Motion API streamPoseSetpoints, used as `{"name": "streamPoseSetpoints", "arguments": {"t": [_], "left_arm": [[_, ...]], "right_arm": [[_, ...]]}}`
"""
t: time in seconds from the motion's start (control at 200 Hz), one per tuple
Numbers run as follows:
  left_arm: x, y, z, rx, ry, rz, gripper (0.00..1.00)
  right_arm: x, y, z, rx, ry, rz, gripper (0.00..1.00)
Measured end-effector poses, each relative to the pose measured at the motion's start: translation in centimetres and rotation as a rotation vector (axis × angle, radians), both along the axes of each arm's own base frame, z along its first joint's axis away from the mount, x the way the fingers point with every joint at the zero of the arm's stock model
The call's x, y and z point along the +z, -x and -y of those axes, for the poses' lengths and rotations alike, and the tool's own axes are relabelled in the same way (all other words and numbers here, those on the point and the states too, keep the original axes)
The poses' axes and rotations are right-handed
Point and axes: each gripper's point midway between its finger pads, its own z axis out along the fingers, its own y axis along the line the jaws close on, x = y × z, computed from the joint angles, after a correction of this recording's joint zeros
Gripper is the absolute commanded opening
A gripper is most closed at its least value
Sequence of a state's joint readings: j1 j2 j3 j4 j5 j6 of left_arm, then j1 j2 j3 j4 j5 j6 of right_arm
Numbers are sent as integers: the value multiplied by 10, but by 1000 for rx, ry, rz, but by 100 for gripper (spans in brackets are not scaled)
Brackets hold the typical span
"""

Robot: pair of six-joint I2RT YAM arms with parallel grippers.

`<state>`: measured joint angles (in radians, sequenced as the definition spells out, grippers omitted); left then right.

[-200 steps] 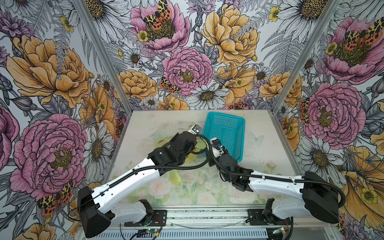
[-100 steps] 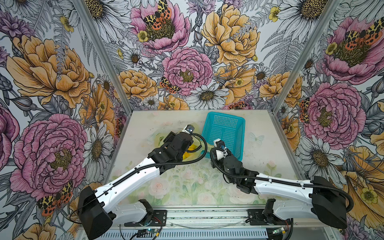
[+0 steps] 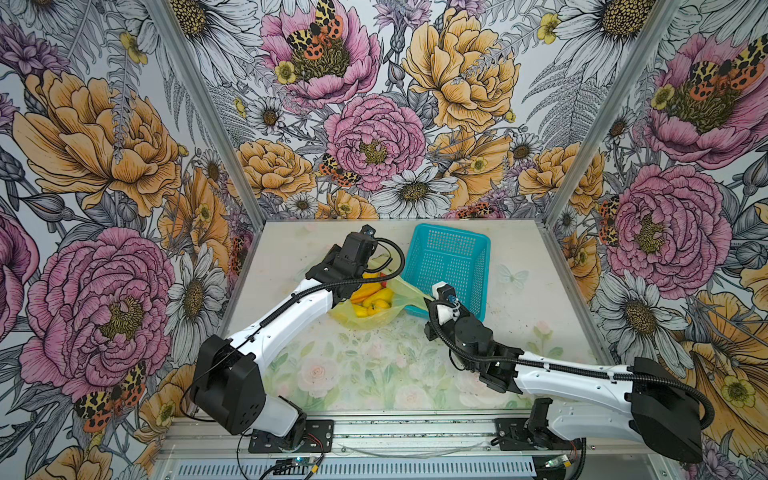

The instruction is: Untie the knot of the plastic bag and take out the fruit

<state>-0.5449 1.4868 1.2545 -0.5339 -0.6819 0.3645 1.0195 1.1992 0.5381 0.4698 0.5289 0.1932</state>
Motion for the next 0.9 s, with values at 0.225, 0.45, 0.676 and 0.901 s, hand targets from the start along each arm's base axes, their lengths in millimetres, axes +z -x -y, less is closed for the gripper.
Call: {"name": "streamPoseSetpoints", "arguments": {"t": [0.225, 0.45, 0.676, 0.901], "left_arm": [[37, -47, 11, -20, -19, 52, 0], [103, -73, 11, -25, -38, 153, 0], [147, -55, 18, -52, -9, 226, 0], [110, 3, 30, -121, 78, 171, 0]], "right_arm": [[-4, -11, -14, -6, -5, -22, 32], [14, -26, -30, -18, -38, -22, 46], [21, -29, -33, -12, -54, -20, 70], [10, -23, -34, 23, -48, -36, 91]]}}
